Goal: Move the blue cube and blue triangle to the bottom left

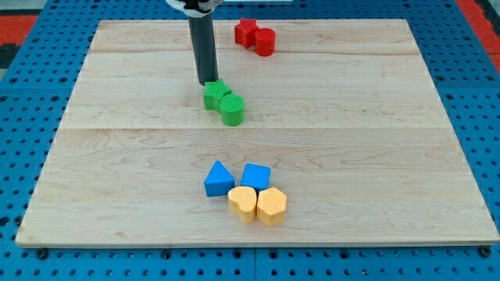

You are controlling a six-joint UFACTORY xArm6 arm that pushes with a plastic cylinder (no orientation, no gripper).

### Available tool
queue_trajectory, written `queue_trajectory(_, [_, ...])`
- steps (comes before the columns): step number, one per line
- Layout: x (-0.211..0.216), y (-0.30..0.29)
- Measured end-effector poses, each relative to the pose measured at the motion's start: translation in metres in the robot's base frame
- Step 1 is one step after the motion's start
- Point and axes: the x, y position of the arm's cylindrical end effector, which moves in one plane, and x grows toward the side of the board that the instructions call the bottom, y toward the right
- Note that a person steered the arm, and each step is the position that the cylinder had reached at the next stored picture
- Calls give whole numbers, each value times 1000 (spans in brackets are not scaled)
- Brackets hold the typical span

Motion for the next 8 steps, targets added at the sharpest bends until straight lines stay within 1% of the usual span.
queue_trajectory(1, [3,30])
queue_trajectory(2, [2,34])
queue_trajectory(3, [0,119])
queue_trajectory(4, [0,161])
queue_trajectory(6, [3,163])
queue_trajectory(8, [104,160])
